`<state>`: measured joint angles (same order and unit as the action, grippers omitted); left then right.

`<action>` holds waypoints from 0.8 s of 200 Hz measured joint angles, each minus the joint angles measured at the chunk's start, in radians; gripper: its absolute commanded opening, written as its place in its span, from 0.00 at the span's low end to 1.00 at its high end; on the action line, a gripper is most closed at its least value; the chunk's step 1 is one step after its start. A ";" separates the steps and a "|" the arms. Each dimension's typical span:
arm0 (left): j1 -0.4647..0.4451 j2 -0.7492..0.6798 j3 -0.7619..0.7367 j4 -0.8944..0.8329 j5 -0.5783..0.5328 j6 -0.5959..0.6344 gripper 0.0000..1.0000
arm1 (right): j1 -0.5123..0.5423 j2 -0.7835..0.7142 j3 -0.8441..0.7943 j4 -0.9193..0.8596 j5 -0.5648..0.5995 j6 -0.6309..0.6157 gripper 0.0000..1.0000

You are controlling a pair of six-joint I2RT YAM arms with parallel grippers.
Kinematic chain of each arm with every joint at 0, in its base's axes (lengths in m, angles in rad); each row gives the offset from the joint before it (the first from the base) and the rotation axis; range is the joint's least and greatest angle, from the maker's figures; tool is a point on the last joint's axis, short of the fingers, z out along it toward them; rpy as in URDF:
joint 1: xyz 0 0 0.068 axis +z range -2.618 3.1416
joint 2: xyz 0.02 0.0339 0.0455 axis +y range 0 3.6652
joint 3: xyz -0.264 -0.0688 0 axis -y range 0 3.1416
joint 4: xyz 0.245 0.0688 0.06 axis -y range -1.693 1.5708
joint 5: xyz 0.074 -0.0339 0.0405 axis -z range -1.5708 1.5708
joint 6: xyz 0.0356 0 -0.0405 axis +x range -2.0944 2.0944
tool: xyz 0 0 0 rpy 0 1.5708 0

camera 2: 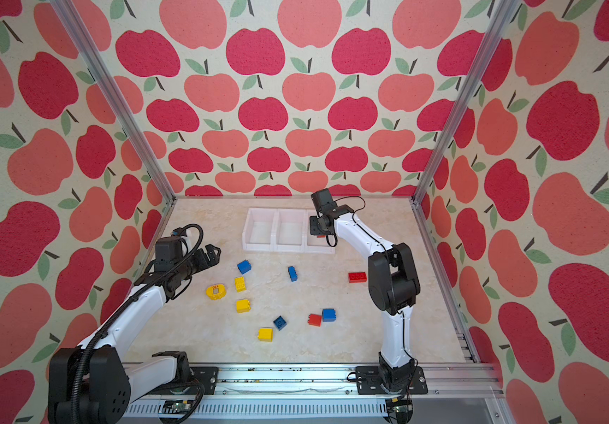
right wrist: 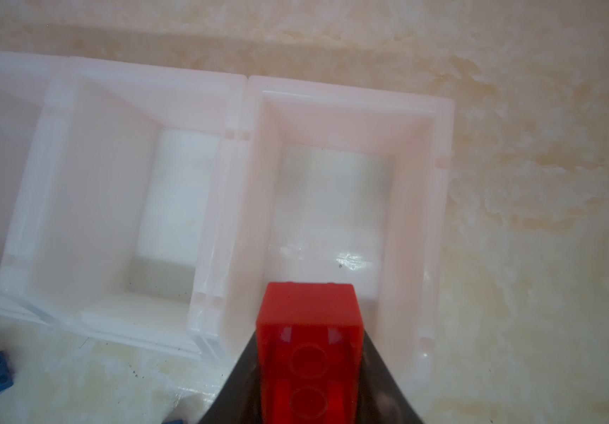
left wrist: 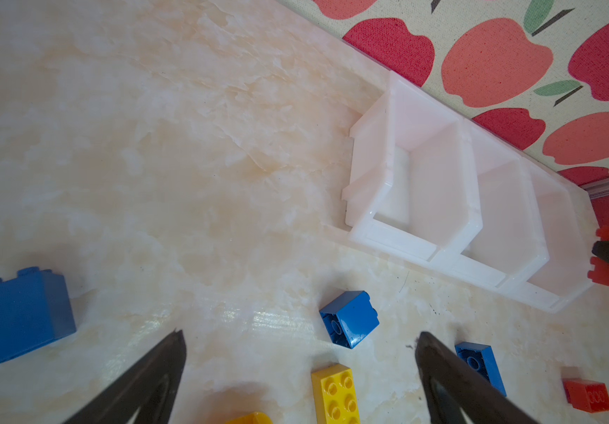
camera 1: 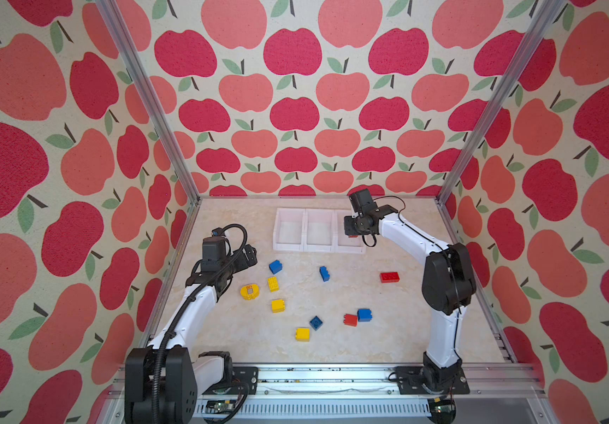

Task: Sort the legos into containers by color
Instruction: 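Carry the red brick into the bin compartment nearest the right gripper and release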

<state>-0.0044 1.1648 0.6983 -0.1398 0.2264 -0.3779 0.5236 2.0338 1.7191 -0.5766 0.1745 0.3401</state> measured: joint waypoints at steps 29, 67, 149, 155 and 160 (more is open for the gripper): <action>0.002 0.000 0.000 0.000 0.000 -0.007 1.00 | -0.002 0.082 0.073 -0.018 0.000 -0.011 0.23; 0.002 0.000 0.000 -0.005 0.000 -0.014 1.00 | -0.013 0.125 0.084 -0.034 -0.001 -0.011 0.31; 0.004 0.000 0.015 -0.038 -0.002 -0.019 1.00 | -0.023 0.138 0.100 -0.045 -0.014 -0.010 0.51; 0.004 0.000 0.017 -0.040 -0.003 -0.019 1.00 | -0.023 0.138 0.100 -0.046 -0.016 -0.010 0.52; 0.004 0.000 0.019 -0.045 -0.005 -0.019 1.00 | -0.023 0.138 0.100 -0.046 -0.016 -0.010 0.52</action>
<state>-0.0006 1.1648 0.7174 -0.1852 0.2214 -0.3969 0.5007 2.1715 1.8194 -0.6224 0.1585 0.3298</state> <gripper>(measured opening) 0.998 0.514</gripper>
